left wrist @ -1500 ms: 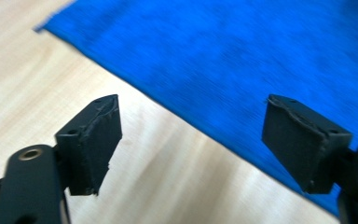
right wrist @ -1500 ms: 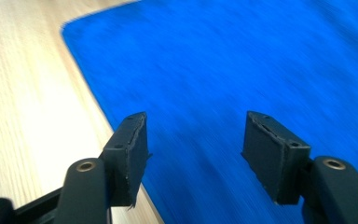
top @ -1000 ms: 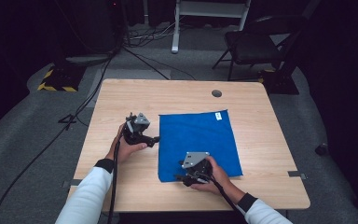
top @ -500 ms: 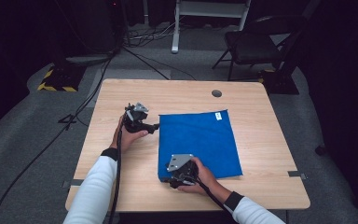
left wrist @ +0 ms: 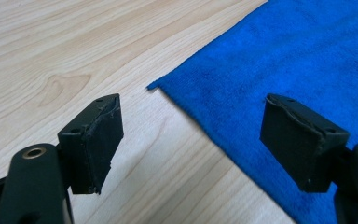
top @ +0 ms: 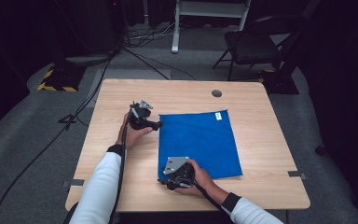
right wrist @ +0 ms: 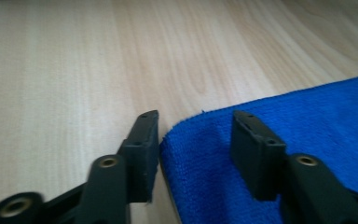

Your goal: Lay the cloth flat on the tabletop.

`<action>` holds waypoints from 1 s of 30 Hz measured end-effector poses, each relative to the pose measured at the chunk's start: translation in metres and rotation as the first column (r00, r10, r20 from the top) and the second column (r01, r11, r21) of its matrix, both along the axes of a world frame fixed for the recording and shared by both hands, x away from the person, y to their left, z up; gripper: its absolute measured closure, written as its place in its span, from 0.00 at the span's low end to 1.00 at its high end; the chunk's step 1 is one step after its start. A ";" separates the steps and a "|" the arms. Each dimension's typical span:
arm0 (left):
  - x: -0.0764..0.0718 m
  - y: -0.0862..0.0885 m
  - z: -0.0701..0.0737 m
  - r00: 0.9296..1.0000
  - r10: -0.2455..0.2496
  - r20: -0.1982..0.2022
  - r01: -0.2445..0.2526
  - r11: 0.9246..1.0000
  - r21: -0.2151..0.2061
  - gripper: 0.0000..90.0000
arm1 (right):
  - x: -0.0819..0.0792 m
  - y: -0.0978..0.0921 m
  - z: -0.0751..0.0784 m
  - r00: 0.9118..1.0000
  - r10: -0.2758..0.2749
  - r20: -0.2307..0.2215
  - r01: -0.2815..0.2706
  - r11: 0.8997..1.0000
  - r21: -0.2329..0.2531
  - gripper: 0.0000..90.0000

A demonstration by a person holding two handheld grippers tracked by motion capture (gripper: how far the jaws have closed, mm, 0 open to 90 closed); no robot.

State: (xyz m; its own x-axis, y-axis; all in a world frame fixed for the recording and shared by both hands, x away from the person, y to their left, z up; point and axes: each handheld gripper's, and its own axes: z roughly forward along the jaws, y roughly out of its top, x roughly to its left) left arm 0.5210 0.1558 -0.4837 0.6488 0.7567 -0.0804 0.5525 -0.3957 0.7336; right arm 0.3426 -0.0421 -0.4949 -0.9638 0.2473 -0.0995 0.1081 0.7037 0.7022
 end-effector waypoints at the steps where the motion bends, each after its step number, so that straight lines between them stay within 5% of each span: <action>1: 0.001 -0.003 -0.001 1.000 0.009 0.002 -0.009 1.000 0.011 0.23 | 0.001 -0.001 0.000 1.000 -0.009 -0.001 0.009 1.000 0.001 0.70; 6: 0.006 -0.015 -0.006 0.999 0.047 -0.014 -0.046 0.998 0.031 0.23 | 0.004 -0.006 0.000 0.999 -0.042 -0.003 0.042 0.999 0.001 0.92; 11: 0.020 -0.021 -0.013 0.989 0.129 -0.066 -0.127 0.991 0.032 0.26 | 0.001 -0.005 0.000 0.999 -0.037 0.028 0.037 0.999 -0.016 0.95; 21: 0.025 -0.030 -0.017 0.989 0.144 -0.021 -0.141 0.987 0.082 0.24 | 0.000 -0.007 0.001 0.999 -0.022 0.025 0.022 1.000 -0.018 0.96; 30: 0.024 -0.033 -0.012 0.998 0.052 -0.028 -0.051 0.997 0.065 0.78 | 0.001 -0.007 0.001 1.000 -0.022 0.017 0.022 1.000 -0.016 0.96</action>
